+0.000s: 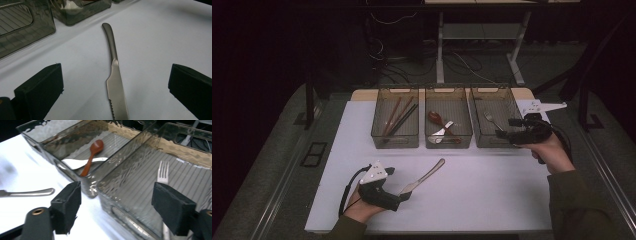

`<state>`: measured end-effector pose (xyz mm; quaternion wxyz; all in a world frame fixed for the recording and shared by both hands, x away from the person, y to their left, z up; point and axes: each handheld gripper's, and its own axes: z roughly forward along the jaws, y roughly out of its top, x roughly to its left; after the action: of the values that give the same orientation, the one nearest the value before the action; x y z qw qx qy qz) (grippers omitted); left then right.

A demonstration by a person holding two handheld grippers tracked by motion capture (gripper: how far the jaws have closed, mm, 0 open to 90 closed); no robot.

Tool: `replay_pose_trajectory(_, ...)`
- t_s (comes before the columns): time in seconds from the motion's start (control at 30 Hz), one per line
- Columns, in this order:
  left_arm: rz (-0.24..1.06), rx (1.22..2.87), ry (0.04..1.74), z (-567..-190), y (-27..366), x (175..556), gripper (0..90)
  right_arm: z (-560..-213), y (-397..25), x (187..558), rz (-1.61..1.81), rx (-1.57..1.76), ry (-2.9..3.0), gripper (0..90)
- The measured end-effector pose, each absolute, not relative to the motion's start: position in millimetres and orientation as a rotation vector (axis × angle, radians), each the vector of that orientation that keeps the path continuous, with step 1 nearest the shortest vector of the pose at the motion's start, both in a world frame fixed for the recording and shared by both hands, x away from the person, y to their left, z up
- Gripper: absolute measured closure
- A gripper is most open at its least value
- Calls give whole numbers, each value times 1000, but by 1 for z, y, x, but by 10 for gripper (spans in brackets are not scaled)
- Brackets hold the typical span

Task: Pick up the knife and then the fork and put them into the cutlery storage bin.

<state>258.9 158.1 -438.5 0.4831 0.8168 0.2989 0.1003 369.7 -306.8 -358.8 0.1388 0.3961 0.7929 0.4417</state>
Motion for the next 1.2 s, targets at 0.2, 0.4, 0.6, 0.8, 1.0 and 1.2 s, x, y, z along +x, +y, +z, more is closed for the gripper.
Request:
replay_pose_trajectory(0.2,241,1991,731,-439,158,259,0,-370,-300,348,1294,1108,2287,188)
replay_pose_trajectory(0.4,241,1993,733,-438,158,259,0,-388,-297,326,1324,1104,2272,178)
replay_pose_trajectory(0.6,247,1995,736,-437,156,260,0,-402,-298,305,1324,1114,2286,161)
replay_pose_trajectory(0.8,254,2005,741,-434,155,264,0,-416,-301,286,1314,1129,2264,162)
replay_pose_trajectory(1.0,251,2012,746,-431,153,270,54,-430,-302,272,1314,1143,2243,162)
replay_pose_trajectory(1.2,213,2033,735,-431,141,278,234,-436,-298,265,1276,1124,2281,162)
